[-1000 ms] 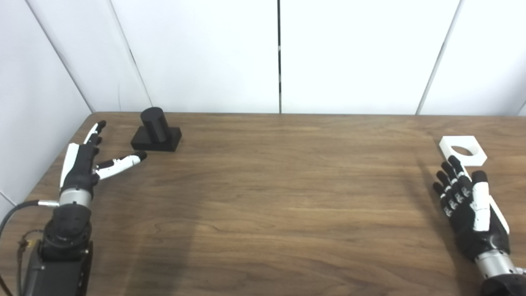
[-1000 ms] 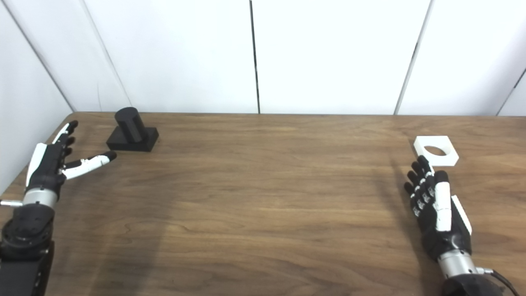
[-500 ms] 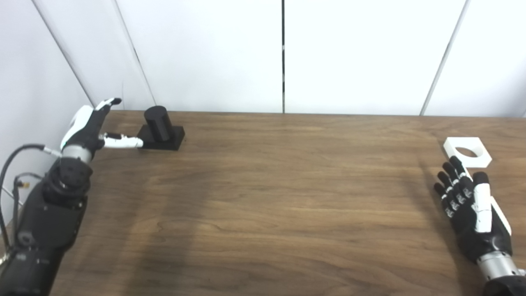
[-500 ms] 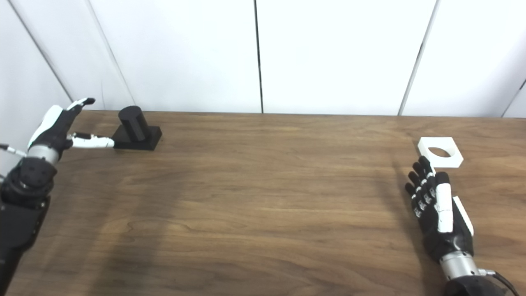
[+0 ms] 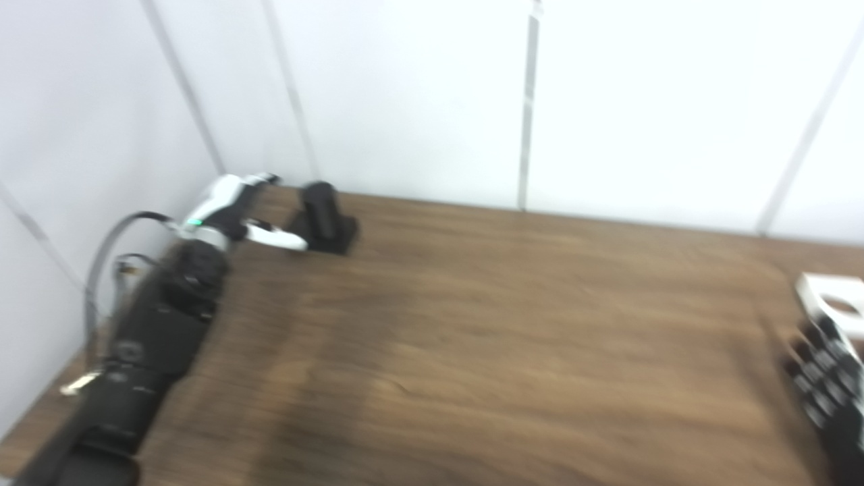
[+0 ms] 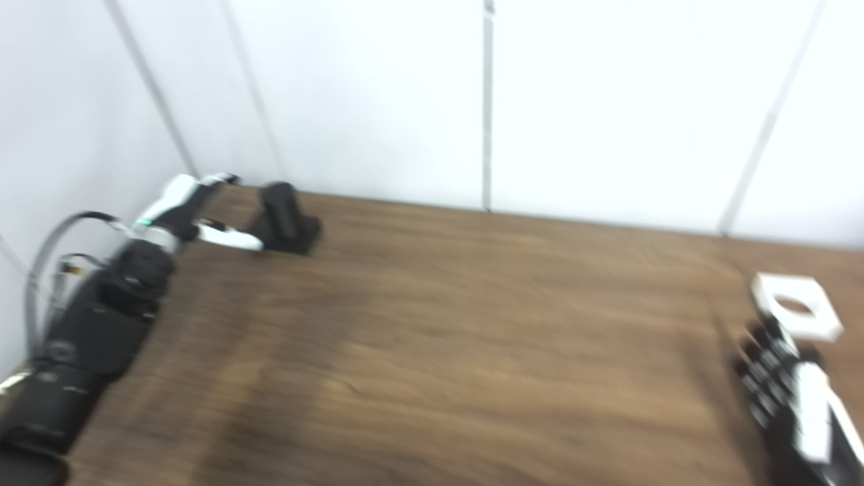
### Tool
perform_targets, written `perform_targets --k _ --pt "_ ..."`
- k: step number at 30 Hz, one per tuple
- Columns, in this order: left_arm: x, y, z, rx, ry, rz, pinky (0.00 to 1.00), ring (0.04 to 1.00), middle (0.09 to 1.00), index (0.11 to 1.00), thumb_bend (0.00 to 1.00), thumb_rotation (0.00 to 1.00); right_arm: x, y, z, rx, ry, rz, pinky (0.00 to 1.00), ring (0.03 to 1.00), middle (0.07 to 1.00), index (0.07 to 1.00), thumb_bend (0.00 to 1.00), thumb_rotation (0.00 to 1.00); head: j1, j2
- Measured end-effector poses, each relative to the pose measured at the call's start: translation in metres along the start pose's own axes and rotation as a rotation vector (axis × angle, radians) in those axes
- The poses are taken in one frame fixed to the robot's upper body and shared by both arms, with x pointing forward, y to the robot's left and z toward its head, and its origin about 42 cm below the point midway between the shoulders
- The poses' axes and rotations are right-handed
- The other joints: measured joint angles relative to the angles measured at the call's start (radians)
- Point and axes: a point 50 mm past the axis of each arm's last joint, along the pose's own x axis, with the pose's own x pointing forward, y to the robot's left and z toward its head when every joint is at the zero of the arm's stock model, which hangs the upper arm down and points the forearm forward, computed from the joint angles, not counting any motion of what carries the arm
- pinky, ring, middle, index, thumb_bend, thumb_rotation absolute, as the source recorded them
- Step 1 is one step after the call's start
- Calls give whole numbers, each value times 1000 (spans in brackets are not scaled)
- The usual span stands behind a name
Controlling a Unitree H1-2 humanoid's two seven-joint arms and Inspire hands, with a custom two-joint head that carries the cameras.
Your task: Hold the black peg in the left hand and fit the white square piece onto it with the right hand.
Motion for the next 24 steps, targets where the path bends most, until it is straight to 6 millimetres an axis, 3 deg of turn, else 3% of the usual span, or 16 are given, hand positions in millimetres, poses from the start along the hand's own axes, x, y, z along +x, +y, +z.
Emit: perform_targets --k 3,5,8,18,24 --pt "-1 -7 3 24 3 -9 1000 1000 1000 942 1000 257 2 -3 -2 -10 -14 10 1000 1000 1000 1000 711 997 17 -9" --pt "-1 -10 3 32 5 -16 1000 1000 1000 942 1000 263 3 -5 -1 -16 -13 9 1000 1000 1000 1000 625 994 20 -11" --pt "-1 -10 2 32 22 -23 1000 1000 1000 942 1000 259 2 -4 -1 -14 -14 5 1000 1000 999 1000 576 1000 22 -12" --pt "-1 -15 6 85 22 -90 1000 1000 1000 941 1000 213 2 -4 -1 -16 -13 5 1000 1000 976 1000 600 1000 9 0" --pt "13 0 14 196 41 -127 1000 1000 1000 938 1000 187 1 -5 -1 -18 -14 10 1000 1000 969 1000 627 1000 8 -2"
